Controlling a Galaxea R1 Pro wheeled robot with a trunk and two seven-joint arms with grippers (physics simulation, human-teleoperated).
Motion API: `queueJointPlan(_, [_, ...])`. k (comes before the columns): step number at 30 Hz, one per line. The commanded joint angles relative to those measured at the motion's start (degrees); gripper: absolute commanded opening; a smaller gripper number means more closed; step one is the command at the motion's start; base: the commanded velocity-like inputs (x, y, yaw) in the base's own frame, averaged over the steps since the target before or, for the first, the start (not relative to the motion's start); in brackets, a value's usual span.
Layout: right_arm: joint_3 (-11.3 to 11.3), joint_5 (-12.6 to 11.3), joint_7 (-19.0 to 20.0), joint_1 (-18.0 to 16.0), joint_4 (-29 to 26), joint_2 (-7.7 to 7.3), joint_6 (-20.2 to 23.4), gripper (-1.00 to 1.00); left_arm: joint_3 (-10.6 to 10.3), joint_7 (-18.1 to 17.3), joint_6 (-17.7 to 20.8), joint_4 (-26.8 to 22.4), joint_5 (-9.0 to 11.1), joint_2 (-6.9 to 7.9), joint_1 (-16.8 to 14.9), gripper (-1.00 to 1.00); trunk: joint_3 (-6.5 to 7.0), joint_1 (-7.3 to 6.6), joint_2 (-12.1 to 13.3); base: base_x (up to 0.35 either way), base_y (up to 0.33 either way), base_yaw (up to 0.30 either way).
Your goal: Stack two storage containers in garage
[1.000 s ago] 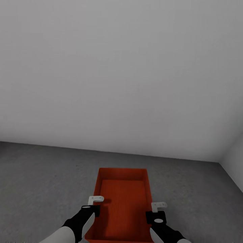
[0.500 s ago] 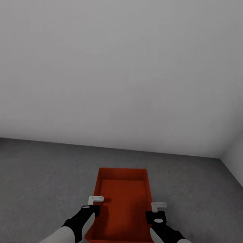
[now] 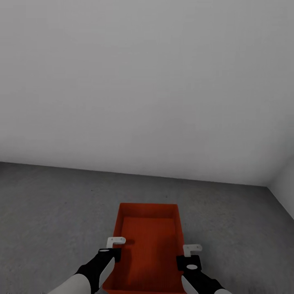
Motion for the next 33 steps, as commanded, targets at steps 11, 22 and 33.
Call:
queueJointPlan(11, [-0.2,-1.1,-0.6,-0.1,1.2,-0.07,0.0,-1.00,-0.1,1.3,0.4,-0.4,-1.6,0.08,0.0,-1.00,-3.05,2.41,-4.4,0.000,0.000,0.000])
queueJointPlan(22, [-0.2,-1.1,-0.6,-0.1,1.2,-0.07,0.0,-1.00,-0.1,1.4,0.4,-0.4,-1.6,0.08,0.0,-1.00,-5.69,4.39,-8.1,0.000,0.000,0.000])
queueJointPlan(33, [-0.2,-1.1,-0.6,-0.1,1.2,-0.13,0.1,-1.00,-0.1,1.4,0.4,-0.4,-1.6,0.08,0.0,-1.00,-5.85,4.39,-8.1,0.000,0.000,0.000])
